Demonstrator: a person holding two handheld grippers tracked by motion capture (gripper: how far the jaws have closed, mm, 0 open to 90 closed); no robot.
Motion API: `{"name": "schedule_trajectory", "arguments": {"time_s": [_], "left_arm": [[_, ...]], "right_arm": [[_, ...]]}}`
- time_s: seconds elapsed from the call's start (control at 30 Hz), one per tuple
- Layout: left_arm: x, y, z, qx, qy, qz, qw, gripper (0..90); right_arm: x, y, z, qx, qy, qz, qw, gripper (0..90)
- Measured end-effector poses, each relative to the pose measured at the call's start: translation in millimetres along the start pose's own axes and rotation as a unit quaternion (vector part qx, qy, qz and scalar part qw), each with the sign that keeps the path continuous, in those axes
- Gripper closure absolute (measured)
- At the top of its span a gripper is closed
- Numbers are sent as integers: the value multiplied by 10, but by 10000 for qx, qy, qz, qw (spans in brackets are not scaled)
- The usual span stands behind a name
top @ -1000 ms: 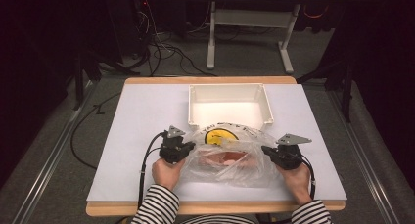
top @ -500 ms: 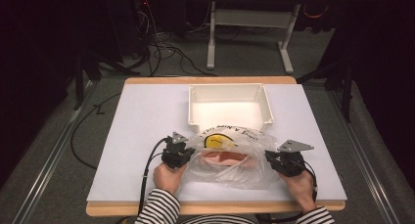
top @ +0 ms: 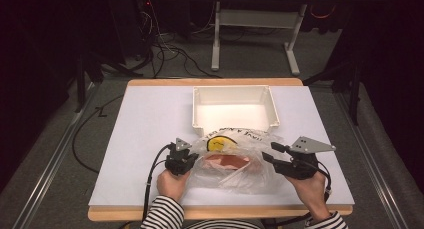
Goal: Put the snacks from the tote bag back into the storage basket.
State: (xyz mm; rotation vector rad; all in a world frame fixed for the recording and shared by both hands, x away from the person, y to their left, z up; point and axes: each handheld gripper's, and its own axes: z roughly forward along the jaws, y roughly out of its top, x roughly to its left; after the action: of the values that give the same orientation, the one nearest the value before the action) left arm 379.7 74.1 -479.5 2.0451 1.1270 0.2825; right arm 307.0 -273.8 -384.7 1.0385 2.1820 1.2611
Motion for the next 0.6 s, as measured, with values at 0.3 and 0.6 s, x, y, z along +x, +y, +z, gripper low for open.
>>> {"name": "schedule_trajectory", "arguments": {"time_s": [0.3, 0.6], "left_arm": [[0, -25, -2, -71, -4, 4, 10000, 900], [11, -63, -3, -199, -38, -19, 9998, 900]], "right_arm": [[169, 86, 321, 477, 234, -268, 9982, 597], [52, -152, 349, 910, 75, -319, 9953, 893]]}}
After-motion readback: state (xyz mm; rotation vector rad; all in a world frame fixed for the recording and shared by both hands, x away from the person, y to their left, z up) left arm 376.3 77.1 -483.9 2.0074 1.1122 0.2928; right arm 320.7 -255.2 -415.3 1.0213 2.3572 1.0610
